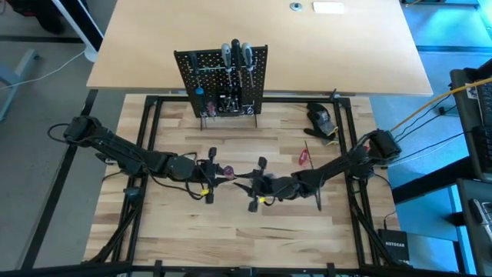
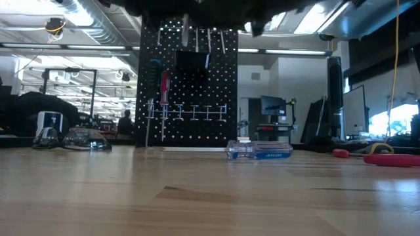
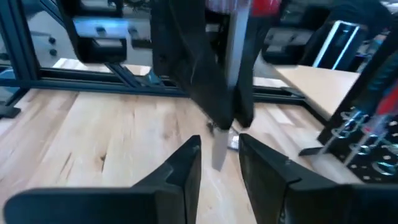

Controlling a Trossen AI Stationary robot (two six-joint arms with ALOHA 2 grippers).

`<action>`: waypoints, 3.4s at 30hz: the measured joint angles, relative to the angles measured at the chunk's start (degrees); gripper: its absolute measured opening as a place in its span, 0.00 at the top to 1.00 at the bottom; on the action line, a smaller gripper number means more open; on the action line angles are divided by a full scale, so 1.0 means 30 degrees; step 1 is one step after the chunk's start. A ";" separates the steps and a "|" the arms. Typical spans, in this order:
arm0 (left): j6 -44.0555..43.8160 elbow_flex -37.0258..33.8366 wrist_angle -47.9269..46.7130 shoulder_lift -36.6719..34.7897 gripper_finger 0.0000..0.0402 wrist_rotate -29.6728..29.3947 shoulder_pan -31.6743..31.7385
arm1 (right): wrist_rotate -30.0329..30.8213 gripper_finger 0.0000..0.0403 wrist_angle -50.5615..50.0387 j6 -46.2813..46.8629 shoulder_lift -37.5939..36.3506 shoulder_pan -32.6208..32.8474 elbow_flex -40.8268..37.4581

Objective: Hang tools onto peg board
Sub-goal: Hang the red and transparent screwdriver on the peg board

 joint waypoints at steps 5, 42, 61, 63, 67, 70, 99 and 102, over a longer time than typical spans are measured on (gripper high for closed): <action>-0.0050 -0.0007 0.0530 0.0000 0.96 -0.0003 0.0007 | 0.1312 0.68 -0.1071 0.0065 -0.0963 0.0540 0.0022; -0.0042 -0.0007 0.0319 0.0000 0.96 -0.0002 0.0051 | -0.3543 0.65 0.2754 0.0020 -0.1135 -0.1198 0.0019; -0.0051 -0.0007 0.0399 0.0000 0.96 0.0014 0.0042 | -0.3427 0.96 0.3549 -0.2110 -0.0212 -0.1201 0.0634; -0.0047 -0.0007 0.0402 0.0000 0.95 0.0180 0.0044 | -0.3406 0.96 0.3599 -0.2323 -0.0220 -0.1194 0.0634; -0.0268 -0.0007 0.0403 0.0000 0.92 0.0256 0.0051 | -0.3031 0.93 0.3603 -0.2628 -0.0249 -0.1172 0.0627; -0.0362 -0.0007 0.0399 0.0000 0.87 0.0218 0.0066 | -0.2538 0.96 0.3409 -0.3330 -0.0413 -0.1151 0.0609; -0.2868 -0.6608 -0.4805 -0.8449 0.83 -0.1400 -0.0581 | -0.1556 0.96 0.7875 -0.3283 -0.4839 -0.7360 -0.5086; -0.2680 -0.6608 -0.4793 -0.8459 0.85 -0.1394 -0.0624 | -0.2284 0.96 0.9386 -0.2827 -0.4839 -0.8083 -0.5879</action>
